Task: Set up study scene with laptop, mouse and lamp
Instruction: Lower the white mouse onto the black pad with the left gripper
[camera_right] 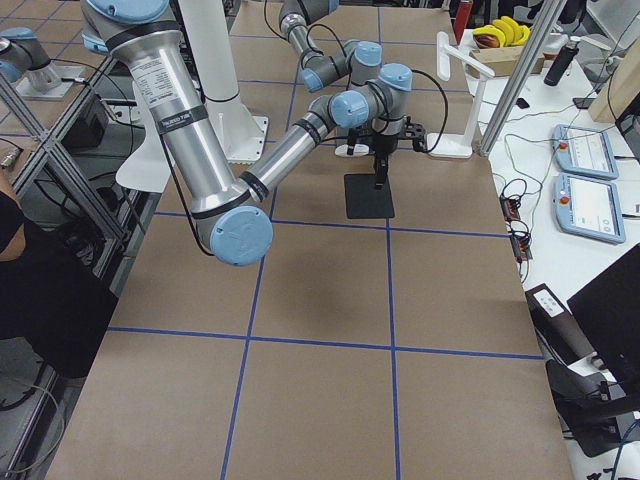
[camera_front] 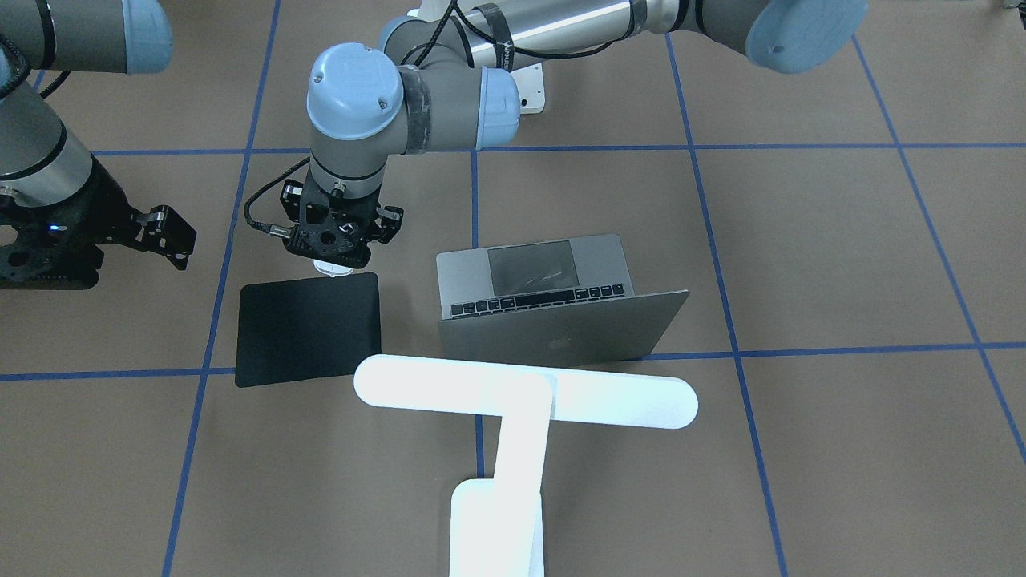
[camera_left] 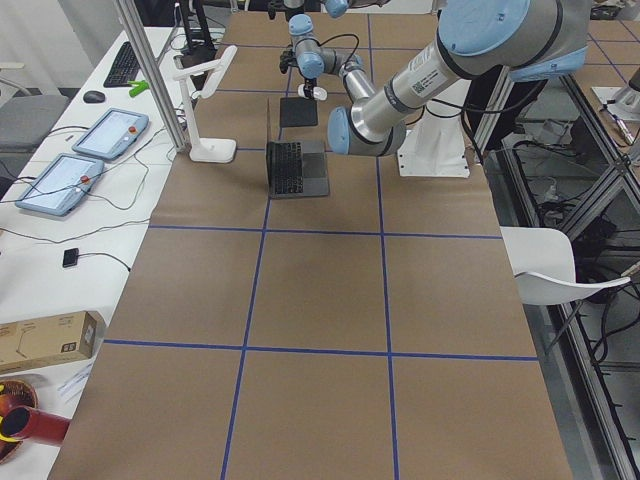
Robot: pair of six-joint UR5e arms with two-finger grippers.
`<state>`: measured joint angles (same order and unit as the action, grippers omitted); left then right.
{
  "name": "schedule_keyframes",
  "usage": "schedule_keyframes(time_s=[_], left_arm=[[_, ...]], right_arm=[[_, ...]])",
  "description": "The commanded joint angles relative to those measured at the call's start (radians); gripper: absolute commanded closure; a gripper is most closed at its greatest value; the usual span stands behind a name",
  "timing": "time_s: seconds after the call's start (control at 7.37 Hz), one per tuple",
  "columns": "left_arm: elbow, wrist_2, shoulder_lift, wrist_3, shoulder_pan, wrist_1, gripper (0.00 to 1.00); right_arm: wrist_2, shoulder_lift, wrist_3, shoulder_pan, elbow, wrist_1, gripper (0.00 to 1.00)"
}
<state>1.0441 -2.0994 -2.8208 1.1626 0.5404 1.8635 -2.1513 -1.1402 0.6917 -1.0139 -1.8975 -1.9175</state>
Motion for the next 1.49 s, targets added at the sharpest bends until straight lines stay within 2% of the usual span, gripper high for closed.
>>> schedule_keyframes(time_s=[0.0,1.36], left_arm=[[-0.022,0.05,0.0,0.043,0.0,0.04,0.35],[-0.116,0.116,-0.005,0.11,0.0,0.17,0.35]], right_arm=[[0.001,0.0,0.0,0.0,0.0,0.0,0.0],[0.001,-0.001,0.0,0.0,0.002,0.0,0.0]])
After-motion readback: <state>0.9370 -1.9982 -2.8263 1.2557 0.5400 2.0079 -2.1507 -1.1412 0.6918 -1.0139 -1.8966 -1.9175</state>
